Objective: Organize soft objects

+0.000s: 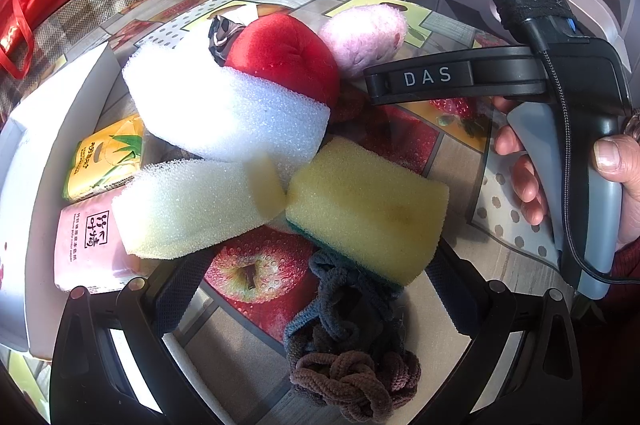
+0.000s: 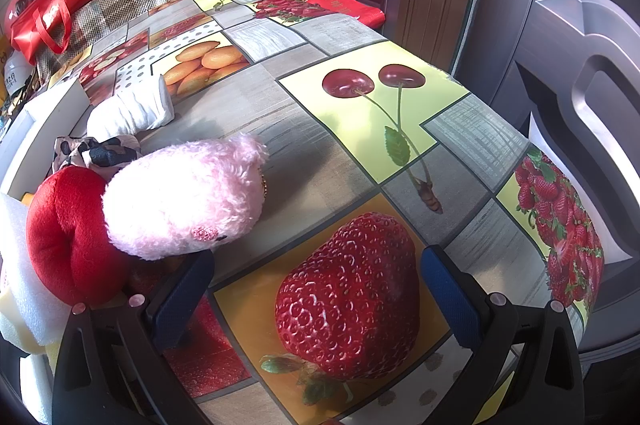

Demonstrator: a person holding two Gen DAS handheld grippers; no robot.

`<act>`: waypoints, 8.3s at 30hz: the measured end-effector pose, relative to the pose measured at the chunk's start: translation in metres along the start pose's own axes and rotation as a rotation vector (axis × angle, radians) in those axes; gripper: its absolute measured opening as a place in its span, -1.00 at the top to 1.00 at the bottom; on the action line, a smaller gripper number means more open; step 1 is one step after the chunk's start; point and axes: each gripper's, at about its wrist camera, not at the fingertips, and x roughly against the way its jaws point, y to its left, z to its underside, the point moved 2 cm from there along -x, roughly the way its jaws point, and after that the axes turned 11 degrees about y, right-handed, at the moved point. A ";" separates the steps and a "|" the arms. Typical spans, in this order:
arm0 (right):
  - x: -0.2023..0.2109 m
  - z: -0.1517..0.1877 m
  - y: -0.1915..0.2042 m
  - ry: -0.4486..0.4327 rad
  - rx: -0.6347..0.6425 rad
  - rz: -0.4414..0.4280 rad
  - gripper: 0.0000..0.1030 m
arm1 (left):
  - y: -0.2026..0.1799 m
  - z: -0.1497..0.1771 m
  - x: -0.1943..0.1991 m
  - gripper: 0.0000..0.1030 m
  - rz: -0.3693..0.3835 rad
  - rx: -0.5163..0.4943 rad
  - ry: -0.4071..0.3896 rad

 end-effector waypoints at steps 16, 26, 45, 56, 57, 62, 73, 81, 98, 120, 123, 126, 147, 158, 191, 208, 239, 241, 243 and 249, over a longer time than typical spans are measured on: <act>0.045 0.008 -0.021 -0.249 -0.023 -0.202 -1.00 | 0.086 0.094 0.122 -0.99 -0.148 0.282 -0.345; 0.091 0.051 -0.007 -0.373 0.513 -0.509 -1.00 | 0.048 0.101 0.077 -0.99 -0.186 0.126 -0.145; 0.057 0.096 0.066 -0.119 0.906 -0.507 -0.05 | 0.048 0.088 0.054 -0.33 -0.009 0.144 -0.029; 0.113 0.064 0.012 -0.523 0.521 -0.578 -0.07 | 0.075 0.112 0.119 -0.33 -0.240 0.257 -0.396; 0.114 0.064 0.013 -0.550 0.501 -0.576 -0.07 | 0.078 0.115 0.123 -0.33 -0.286 0.266 -0.420; 0.110 0.067 0.032 -0.566 0.465 -0.591 -0.07 | 0.106 0.122 0.131 -0.33 -0.354 0.337 -0.486; 0.115 0.076 0.076 -0.557 0.466 -0.642 -0.08 | 0.175 0.117 0.125 -0.33 -0.500 0.433 -0.532; 0.122 0.090 0.123 -0.606 0.544 -0.585 -0.10 | 0.219 0.109 0.124 -0.34 -0.505 0.537 -0.574; 0.091 0.062 0.226 -0.531 0.534 -0.514 -0.09 | 0.262 0.093 0.116 -0.34 -0.460 0.602 -0.559; 0.047 0.024 0.281 -0.271 0.512 -0.456 -0.86 | 0.285 0.092 0.105 -1.00 -0.402 0.698 -0.485; 0.052 0.027 0.283 -0.291 0.526 -0.446 -1.00 | 0.284 0.092 0.104 -1.00 -0.399 0.689 -0.489; 0.053 0.026 0.284 -0.300 0.524 -0.439 -1.00 | 0.282 0.091 0.105 -1.00 -0.403 0.681 -0.499; 0.075 0.049 0.245 -0.393 0.389 -0.498 -0.99 | 0.269 0.099 0.118 -1.00 -0.483 0.674 -0.579; 0.109 0.099 0.254 -0.542 0.605 -0.523 -0.99 | 0.263 0.109 0.124 -1.00 -0.484 0.703 -0.604; 0.059 0.005 -0.049 -0.374 0.232 -0.377 -1.00 | -0.012 0.052 0.062 -0.99 -0.125 -0.204 -0.242; 0.044 0.017 -0.009 -0.228 0.543 -0.409 -1.00 | 0.048 0.045 0.065 -0.90 -0.015 0.068 -0.246; 0.049 0.012 -0.003 -0.260 0.512 -0.343 -0.25 | 0.045 0.038 0.055 -0.22 -0.004 0.131 -0.199; 0.060 0.014 -0.009 -0.336 0.470 -0.354 -0.25 | 0.048 0.042 0.063 -0.22 -0.002 0.143 -0.242; 0.070 0.017 -0.012 -0.395 0.441 -0.373 -0.25 | 0.053 0.044 0.068 -0.22 -0.013 0.161 -0.270; 0.077 0.018 -0.002 -0.429 0.416 -0.416 -0.26 | 0.061 0.043 0.067 -0.22 0.038 0.201 -0.271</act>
